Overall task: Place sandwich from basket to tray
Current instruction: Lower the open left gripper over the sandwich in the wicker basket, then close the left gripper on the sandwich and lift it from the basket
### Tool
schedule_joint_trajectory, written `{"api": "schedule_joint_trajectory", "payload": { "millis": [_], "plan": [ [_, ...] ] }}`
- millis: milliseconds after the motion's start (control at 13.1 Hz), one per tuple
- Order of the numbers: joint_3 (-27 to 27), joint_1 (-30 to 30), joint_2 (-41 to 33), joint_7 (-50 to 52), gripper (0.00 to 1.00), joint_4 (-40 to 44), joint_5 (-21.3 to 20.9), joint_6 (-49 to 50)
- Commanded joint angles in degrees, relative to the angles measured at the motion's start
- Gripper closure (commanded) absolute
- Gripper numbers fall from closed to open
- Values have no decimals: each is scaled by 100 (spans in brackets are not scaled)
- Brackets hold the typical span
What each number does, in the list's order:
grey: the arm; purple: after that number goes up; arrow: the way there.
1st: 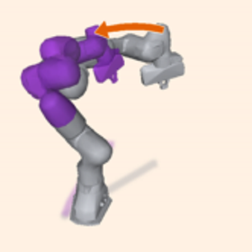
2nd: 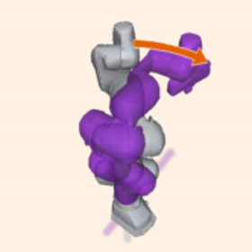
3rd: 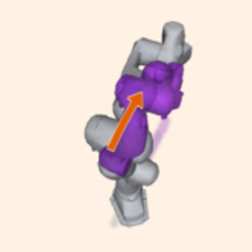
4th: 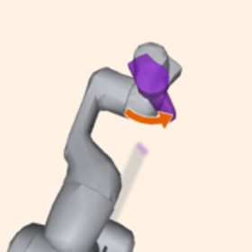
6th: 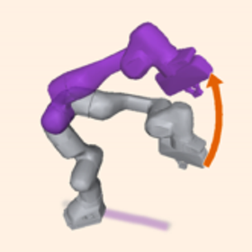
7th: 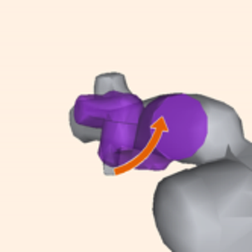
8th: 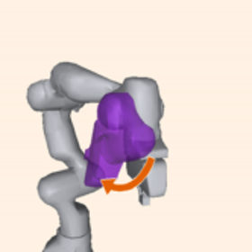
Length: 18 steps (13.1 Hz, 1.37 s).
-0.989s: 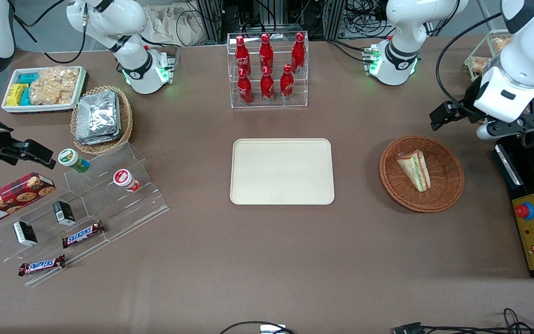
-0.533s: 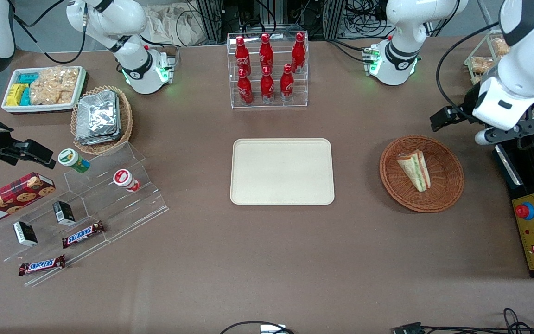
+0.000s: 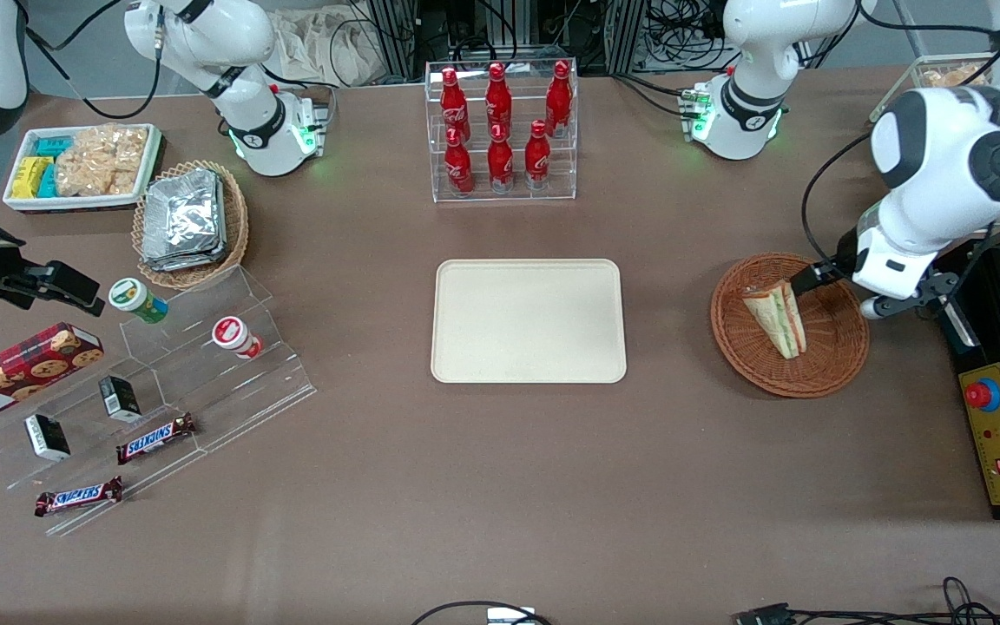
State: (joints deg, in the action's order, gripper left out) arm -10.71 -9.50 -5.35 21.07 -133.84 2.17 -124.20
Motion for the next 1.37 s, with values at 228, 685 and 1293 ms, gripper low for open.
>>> {"api": "schedule_joint_trajectory", "payload": {
  "millis": [228,685,1293],
  "plan": [
    [-19,36,779,380,0,-976,-50,-1957],
    [-19,45,1106,389,3,-968,-50,-2144],
    [-1,45,721,301,100,-889,-59,-1724]
  ]
}}
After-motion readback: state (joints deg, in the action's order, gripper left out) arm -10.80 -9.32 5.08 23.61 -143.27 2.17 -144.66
